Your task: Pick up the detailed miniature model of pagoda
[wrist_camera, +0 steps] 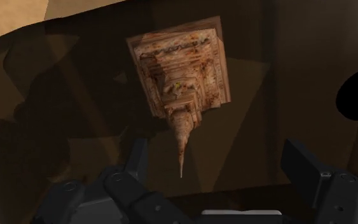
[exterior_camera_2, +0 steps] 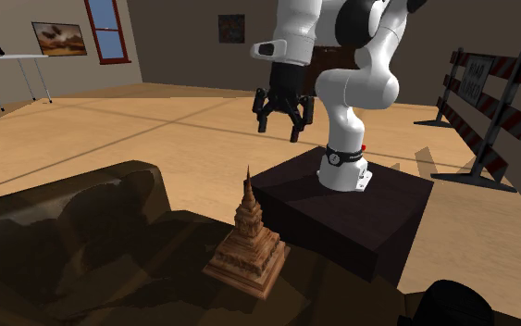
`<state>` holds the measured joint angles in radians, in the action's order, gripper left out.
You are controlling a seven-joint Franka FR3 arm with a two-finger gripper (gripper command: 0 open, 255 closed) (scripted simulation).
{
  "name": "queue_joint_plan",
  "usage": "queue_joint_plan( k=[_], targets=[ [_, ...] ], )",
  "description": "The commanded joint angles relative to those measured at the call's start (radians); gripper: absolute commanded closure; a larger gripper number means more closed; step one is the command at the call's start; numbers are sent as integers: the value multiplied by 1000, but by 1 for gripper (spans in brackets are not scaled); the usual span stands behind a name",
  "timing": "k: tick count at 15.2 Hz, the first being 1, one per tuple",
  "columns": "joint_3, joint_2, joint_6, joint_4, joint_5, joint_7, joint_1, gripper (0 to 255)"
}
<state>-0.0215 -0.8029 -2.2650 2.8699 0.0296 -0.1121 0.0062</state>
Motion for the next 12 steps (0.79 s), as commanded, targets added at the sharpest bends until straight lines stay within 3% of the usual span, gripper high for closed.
queue_joint_plan(
  k=[1,5,8,12],
  targets=[
    [6,55,-156,49,22,-12,-4,0],
    [24,239,-474,99,84,-23,-38,0],
    [83,423,-723,97,168,1,-123,0],
    [152,512,-826,97,219,39,-207,0]
  ],
)
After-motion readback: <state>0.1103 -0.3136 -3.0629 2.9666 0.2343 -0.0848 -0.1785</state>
